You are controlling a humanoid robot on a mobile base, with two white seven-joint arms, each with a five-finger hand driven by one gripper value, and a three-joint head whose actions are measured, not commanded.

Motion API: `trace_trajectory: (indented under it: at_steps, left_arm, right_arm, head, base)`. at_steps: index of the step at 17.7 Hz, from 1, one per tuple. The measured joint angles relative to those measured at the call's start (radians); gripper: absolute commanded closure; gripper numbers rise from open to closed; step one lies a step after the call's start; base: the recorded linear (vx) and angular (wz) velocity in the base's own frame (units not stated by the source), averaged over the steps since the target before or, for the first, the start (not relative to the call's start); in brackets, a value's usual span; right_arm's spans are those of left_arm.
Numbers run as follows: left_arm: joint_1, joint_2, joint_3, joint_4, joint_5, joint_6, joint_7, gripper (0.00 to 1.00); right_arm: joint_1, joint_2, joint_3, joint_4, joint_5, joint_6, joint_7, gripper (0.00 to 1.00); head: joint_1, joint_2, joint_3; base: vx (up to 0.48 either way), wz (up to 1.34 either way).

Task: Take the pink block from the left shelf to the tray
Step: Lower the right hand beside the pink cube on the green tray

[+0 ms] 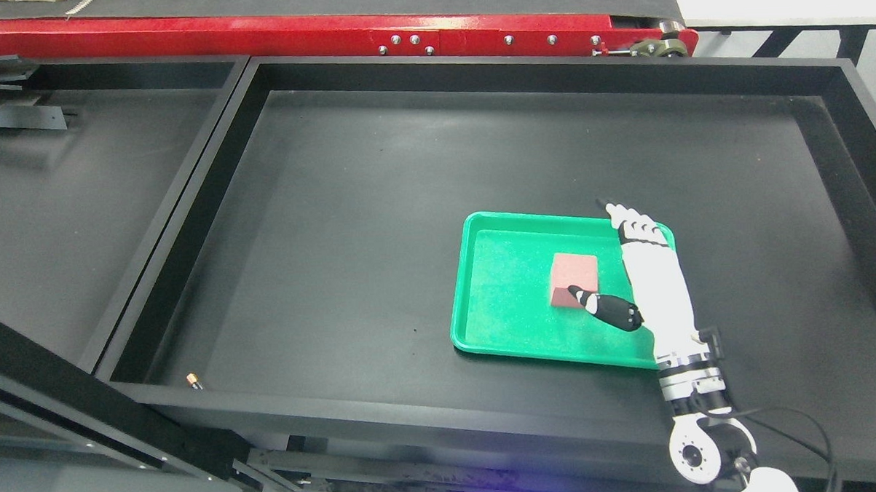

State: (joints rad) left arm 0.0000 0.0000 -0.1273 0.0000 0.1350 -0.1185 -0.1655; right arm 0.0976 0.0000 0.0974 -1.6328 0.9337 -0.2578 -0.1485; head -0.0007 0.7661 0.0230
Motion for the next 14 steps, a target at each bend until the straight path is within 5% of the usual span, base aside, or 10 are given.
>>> trace_trajectory:
  at_steps: [7, 14]
  left_arm:
    - [0.000, 0.000, 0.000, 0.000, 0.000, 0.000, 0.000, 0.00]
    - [0.000, 0.000, 0.000, 0.000, 0.000, 0.000, 0.000, 0.00]
  right_arm:
    - [-0.006, 0.000, 0.018, 0.009, -0.027, 0.059, 0.174, 0.00]
    - [-0.009, 0.000, 0.038, 0.026, -0.054, 0.116, 0.197, 0.01]
  head:
    - [0.0000, 0.000, 0.000]
    - [0.0000, 0.000, 0.000]
  base:
    - [0.062, 0.00]
    - [0.023, -0.02]
